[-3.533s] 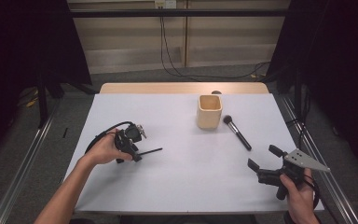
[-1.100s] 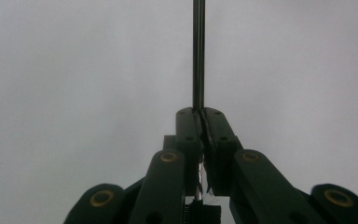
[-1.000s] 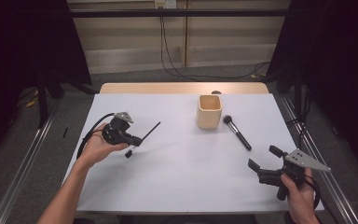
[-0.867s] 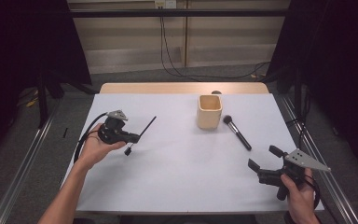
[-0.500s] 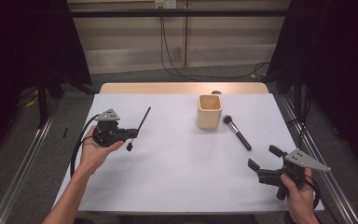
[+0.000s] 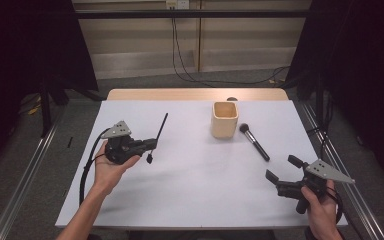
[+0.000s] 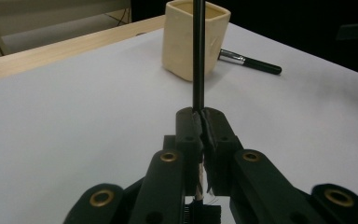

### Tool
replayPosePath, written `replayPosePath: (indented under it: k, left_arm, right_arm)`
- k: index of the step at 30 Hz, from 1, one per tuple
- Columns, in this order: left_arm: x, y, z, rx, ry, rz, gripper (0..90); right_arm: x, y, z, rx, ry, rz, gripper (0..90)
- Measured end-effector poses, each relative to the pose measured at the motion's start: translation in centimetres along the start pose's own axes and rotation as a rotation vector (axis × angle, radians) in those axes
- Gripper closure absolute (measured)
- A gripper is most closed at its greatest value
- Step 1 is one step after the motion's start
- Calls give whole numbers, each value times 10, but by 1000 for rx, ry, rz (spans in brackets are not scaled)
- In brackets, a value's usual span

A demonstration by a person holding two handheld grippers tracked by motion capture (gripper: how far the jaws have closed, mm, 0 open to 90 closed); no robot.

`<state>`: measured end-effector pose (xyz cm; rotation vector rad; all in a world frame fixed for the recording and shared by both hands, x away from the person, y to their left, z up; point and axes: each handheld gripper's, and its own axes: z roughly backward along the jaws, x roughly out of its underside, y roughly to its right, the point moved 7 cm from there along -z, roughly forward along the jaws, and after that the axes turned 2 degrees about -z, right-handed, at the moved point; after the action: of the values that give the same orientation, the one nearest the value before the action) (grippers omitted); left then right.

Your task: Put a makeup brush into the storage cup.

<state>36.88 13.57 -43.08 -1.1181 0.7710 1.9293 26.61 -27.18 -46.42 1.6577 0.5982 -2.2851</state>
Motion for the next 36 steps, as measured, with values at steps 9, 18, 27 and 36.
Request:
replayPosePath:
  k: [9, 18, 27, 36]
  left_arm:
    - [2, 19, -10, 41, -19, -14, 858]
    - [1, 42, -20, 150, -22, -26, 858]
    - [-3, 58, -27, 196, -61, -29, 858]
    - [-3, 73, -33, 248, -107, -27, 858]
  right_arm:
    - [0, -7, 0, -32, 1, 18, 0]
    - [-3, -15, -11, -78, -4, 49, 0]
    - [-29, -23, -16, -157, 42, 30, 0]
    - [-34, -44, -30, -240, 10, 81, 0]
